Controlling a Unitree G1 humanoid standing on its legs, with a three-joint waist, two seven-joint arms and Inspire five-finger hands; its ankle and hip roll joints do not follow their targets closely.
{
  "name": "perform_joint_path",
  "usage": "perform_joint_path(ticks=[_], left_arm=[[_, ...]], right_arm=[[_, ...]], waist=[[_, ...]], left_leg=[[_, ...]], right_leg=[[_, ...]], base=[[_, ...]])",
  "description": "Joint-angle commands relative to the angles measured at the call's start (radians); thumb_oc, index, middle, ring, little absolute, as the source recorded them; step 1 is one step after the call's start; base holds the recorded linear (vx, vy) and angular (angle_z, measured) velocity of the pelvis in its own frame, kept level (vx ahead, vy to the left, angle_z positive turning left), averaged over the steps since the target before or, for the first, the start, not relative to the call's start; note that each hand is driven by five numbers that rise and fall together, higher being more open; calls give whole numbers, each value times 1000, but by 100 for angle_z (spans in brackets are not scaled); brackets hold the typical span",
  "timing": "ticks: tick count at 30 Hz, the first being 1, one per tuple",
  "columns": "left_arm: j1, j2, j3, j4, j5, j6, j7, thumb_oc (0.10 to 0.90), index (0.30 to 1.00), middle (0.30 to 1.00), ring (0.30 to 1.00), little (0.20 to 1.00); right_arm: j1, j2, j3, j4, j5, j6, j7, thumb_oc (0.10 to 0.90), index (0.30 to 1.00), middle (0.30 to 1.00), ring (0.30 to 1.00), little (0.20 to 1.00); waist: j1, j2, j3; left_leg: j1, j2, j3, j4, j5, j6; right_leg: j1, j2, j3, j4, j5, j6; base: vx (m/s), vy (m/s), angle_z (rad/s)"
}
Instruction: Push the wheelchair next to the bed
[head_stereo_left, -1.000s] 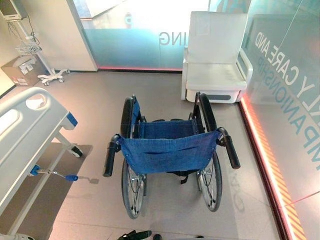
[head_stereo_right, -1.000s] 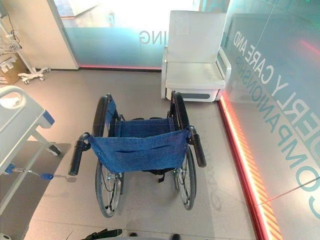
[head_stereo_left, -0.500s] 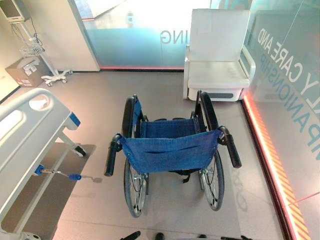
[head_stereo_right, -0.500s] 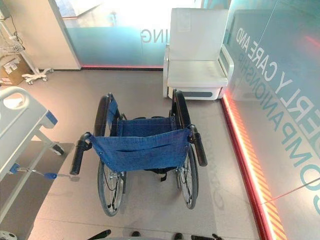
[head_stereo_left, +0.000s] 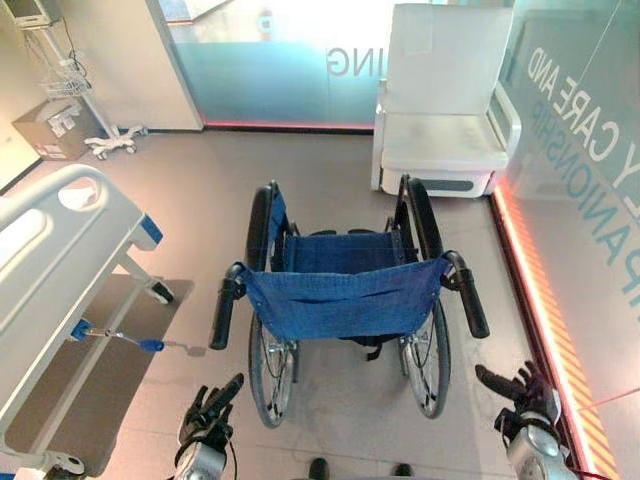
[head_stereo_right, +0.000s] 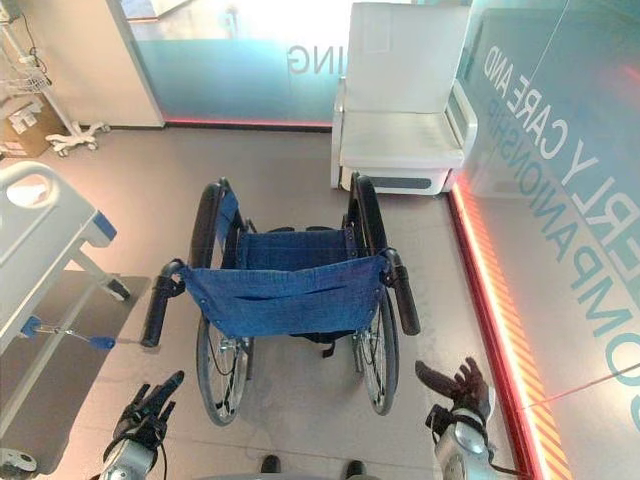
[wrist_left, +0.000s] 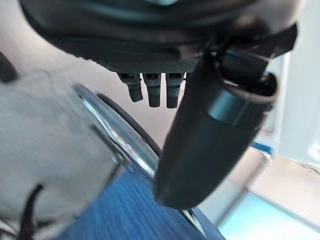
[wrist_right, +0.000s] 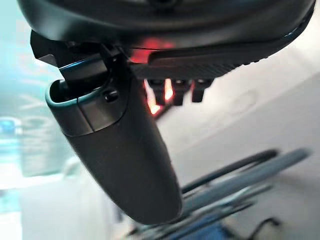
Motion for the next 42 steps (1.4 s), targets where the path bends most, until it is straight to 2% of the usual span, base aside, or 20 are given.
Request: perform_joint_path(ticks=[1, 5, 10, 16, 19, 23, 27, 31, 32, 34, 39, 42], left_arm=[[-65, 117, 59, -120, 11, -42, 36, 800, 900, 900, 900, 900], [-81, 153, 70, -267, 47, -31, 112, 800, 900, 900, 900, 900], [-102, 191, 109, -405, 202, -93, 269, 800, 900, 900, 900, 900], [-113, 220, 162, -534, 277, -120, 343, 800, 900, 900, 900, 900], [-115, 224, 168, -599, 292, -123, 310, 800, 900, 900, 900, 900], [-108, 224, 161, -669, 215, -97, 216, 800, 900, 900, 900, 900], [-83, 225, 137, -758, 93, -18, 65, 800, 900, 900, 900, 900], [-52, 241, 109, -812, -13, 71, 1, 800, 900, 900, 900, 900], [-50, 243, 107, -814, -18, 76, -7, 800, 900, 900, 900, 900], [-36, 272, 103, -839, -40, 110, -51, 800, 900, 900, 900, 900], [-14, 335, 95, -863, -132, 173, -56, 800, 900, 900, 900, 900], [7, 348, 95, -870, -198, 176, -40, 800, 900, 900, 900, 900]], right_arm=[[-59, -76, -84, -148, -110, -79, -76, 800, 900, 900, 900, 900], [-82, -95, -98, -271, -149, -95, -129, 800, 900, 900, 900, 900], [-112, -122, -109, -392, -177, -135, -178, 800, 900, 900, 900, 900], [-125, -137, -107, -511, -188, -176, -194, 800, 900, 900, 900, 900], [-133, -141, -109, -553, -197, -200, -186, 800, 900, 900, 900, 900], [-133, -152, -108, -620, -178, -211, -136, 800, 900, 900, 900, 900], [-113, -158, -92, -696, -54, -180, -3, 800, 900, 900, 900, 900], [-87, -174, -72, -747, -3, -149, 69, 800, 900, 900, 900, 900], [-85, -177, -71, -751, 1, -148, 71, 800, 900, 900, 900, 900], [-74, -192, -71, -772, 81, -124, 101, 800, 900, 900, 900, 900], [-52, -220, -61, -788, 153, -112, 110, 800, 900, 900, 900, 900], [-26, -226, -62, -801, 198, -97, 133, 800, 900, 900, 900, 900]], waist=[[18, -20, -27], [18, -18, -31], [24, -19, -30], [31, -27, -31], [34, -30, -29], [37, -31, -26], [42, -36, -19], [45, -39, -11], [45, -39, -11], [45, -40, -9], [40, -34, 3], [36, -32, 7]], left_leg=[[-1, -4, -1, 10, -46, -1], [-7, -2, 0, 10, -36, -1], [-6, -1, -1, 10, -39, -1], [-5, 2, -2, 10, -41, -7], [-7, 3, 0, 10, -42, -9], [-7, 3, 4, 10, -44, -12], [-9, 3, 9, 10, -46, -13], [-12, 3, 13, 10, -45, -13], [-13, 3, 14, 10, -45, -13], [-15, 3, 19, 10, -45, -13], [-26, 3, 28, 10, -40, -13], [-20, 3, 30, 10, -49, -13]], right_leg=[[0, -32, -3, 3, 20, -9], [-4, -34, -4, 3, 24, -13], [-3, -35, -2, 3, 19, -15], [0, -38, -4, 3, 16, -13], [-1, -39, -5, 3, 16, -11], [-1, -41, -5, 3, 17, -7], [-3, -43, -4, 3, 17, -3], [-8, -43, -2, 3, 19, 2], [-8, -43, -2, 3, 20, 3], [-12, -43, -1, 3, 21, 7], [-25, -43, 3, 3, 26, 13], [-18, -44, 4, 3, 16, 19]], base=[[0, 0, 0], [-1, 6, 1], [0, 0, 0], [0, 0, 0], [0, 0, 0], [-5, 3, 2], [0, 0, 0], [0, 0, 0], [0, 0, 0], [0, 0, 0], [-51, 13, -3], [0, 0, 0]])
